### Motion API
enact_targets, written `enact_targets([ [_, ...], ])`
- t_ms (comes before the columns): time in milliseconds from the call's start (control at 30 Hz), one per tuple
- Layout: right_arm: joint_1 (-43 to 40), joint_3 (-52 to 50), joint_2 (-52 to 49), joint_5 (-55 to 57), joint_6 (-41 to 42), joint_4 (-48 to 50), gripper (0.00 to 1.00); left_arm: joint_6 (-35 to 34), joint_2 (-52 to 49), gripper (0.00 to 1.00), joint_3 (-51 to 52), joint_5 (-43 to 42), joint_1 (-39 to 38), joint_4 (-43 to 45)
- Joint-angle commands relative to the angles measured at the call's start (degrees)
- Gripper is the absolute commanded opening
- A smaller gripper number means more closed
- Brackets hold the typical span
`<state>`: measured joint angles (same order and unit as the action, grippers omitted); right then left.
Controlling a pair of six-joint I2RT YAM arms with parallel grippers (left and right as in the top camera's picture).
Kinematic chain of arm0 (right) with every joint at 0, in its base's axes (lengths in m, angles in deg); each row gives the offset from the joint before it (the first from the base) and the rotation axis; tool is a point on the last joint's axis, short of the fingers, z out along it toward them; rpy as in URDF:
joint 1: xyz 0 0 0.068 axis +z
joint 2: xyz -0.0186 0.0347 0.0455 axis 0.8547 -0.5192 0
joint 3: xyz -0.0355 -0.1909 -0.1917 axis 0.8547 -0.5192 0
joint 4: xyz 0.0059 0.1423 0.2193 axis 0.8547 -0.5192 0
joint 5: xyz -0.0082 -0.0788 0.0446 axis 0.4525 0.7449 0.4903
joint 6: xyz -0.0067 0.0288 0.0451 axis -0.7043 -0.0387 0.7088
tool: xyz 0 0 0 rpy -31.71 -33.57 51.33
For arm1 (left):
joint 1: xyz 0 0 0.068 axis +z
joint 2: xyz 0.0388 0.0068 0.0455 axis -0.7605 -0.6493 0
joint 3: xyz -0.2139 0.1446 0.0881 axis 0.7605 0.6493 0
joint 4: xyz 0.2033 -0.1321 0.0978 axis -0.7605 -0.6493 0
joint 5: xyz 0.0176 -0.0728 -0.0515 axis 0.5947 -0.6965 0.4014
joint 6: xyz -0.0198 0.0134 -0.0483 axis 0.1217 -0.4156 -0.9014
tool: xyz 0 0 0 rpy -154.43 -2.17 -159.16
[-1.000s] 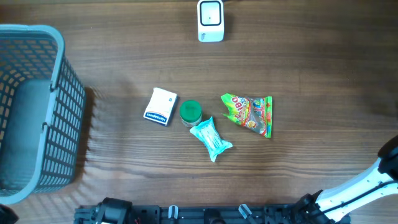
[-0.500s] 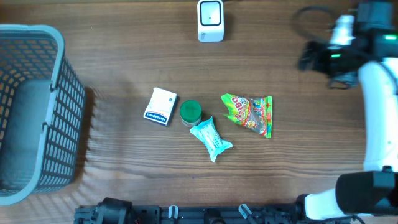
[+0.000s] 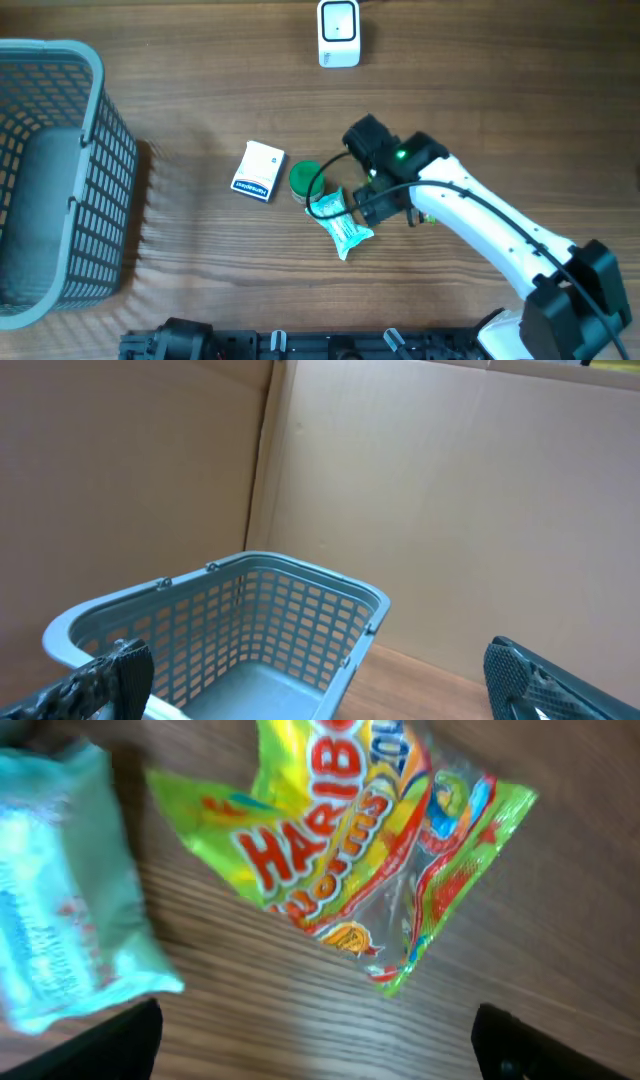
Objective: Scan the item barcode
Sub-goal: 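Grasp the candy bag with the right gripper and lift it, then hold the candy bag up in front of the white scanner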
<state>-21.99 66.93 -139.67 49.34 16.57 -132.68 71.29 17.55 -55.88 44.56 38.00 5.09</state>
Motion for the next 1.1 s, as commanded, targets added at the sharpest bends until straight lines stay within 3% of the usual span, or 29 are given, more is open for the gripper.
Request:
enact_targets([
  [0, 0.3, -7.4, 0.2, 3.6, -8.5, 10.8, 1.00, -0.5, 0.6, 1.00, 0.1, -0.9, 0.0, -0.1],
  [67, 0.3, -14.0, -1.7, 4.4, -13.2, 21.0, 1.00, -0.5, 0.6, 1.00, 0.1, -0.9, 0.0, -0.2],
  [200, 0.3, -15.3, -7.1, 16.7, -13.8, 26.1, 0.99, -0.5, 0.6, 1.00, 0.1, -0.9, 0.0, -0.2],
  [233, 0.0, -15.3, -8.9, 18.2, -16.6, 27.1, 0.83, -0.5, 0.6, 1.00, 0.1, -0.9, 0.0, -0.3],
  [333, 0.1, -15.0, -9.6, 19.3, -14.9, 28.1, 0.37, -0.5, 0.6, 1.00, 0.1, -0.9, 0.0, -0.3],
  [433, 0.1, -11.7, -9.4, 20.4, -11.6, 24.2, 0.07, -0.5, 0.6, 1.00, 0.1, -0.9, 0.0, -0.8],
  [533, 0.0, -0.1, -8.6, 16.3, -8.8, 11.6, 0.04, -0.5, 0.6, 1.00, 0.1, -0.9, 0.0, -2.7],
  [633, -0.3, 16.0, -4.2, -7.2, -8.9, -2.7, 0.04, -0.5, 0.6, 1.00, 0.1, -0.9, 0.0, -2.7],
  [700, -1.5, 21.3, -1.8, -16.6, -8.8, -6.8, 0.04, -0.5, 0.6, 1.00, 0.1, -0.9, 0.0, -2.9],
  [800, -5.2, 22.8, 3.2, -28.4, -4.3, -11.0, 0.04, -0.5, 0.6, 1.00, 0.1, -0.9, 0.0, -2.9],
  [900, -11.4, 22.8, 5.0, -58.2, -3.1, -14.6, 0.04, -2.1, 0.6, 1.00, 0.1, -0.9, 0.0, -4.1],
  [933, -12.4, 22.8, 5.0, -63.6, -3.0, -14.7, 0.05, -3.1, 0.6, 1.00, 0.1, -0.9, 0.0, -4.3],
  [1000, -14.3, 22.8, 5.0, -64.8, -2.8, -14.4, 0.04, -3.5, 0.6, 1.00, 0.1, -0.9, 0.0, -4.3],
  [1067, -14.6, 22.5, 4.9, -64.9, 3.4, -9.7, 0.04, -3.8, 0.6, 1.00, 0.1, -0.9, 0.0, -4.3],
])
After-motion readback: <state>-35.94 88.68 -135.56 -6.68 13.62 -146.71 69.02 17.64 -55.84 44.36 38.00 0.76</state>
